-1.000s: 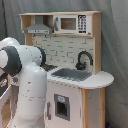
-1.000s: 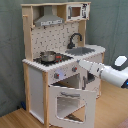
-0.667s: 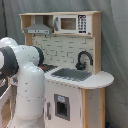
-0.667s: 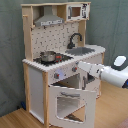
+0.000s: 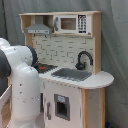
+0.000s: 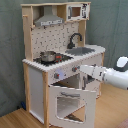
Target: Play with the kitchen
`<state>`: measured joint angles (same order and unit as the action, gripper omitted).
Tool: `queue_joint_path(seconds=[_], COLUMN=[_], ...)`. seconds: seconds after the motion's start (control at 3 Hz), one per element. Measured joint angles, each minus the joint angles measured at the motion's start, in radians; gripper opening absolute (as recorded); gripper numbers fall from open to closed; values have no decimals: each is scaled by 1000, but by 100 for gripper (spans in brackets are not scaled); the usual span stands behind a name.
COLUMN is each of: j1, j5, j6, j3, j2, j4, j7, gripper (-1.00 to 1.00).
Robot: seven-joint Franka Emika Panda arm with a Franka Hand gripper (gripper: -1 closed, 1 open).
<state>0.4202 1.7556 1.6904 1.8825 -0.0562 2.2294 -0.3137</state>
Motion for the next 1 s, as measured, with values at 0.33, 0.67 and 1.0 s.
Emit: queue_joint_path(seconds=[0.33, 0.67, 1.0], j1=[1, 6, 19], j5=[-45, -83, -125], j6=[59, 105, 156], j3=[-1, -2, -1], j2=[57, 115, 183], j4=[-1, -4, -16], j7=[-80, -164, -242], gripper=[100, 100, 100])
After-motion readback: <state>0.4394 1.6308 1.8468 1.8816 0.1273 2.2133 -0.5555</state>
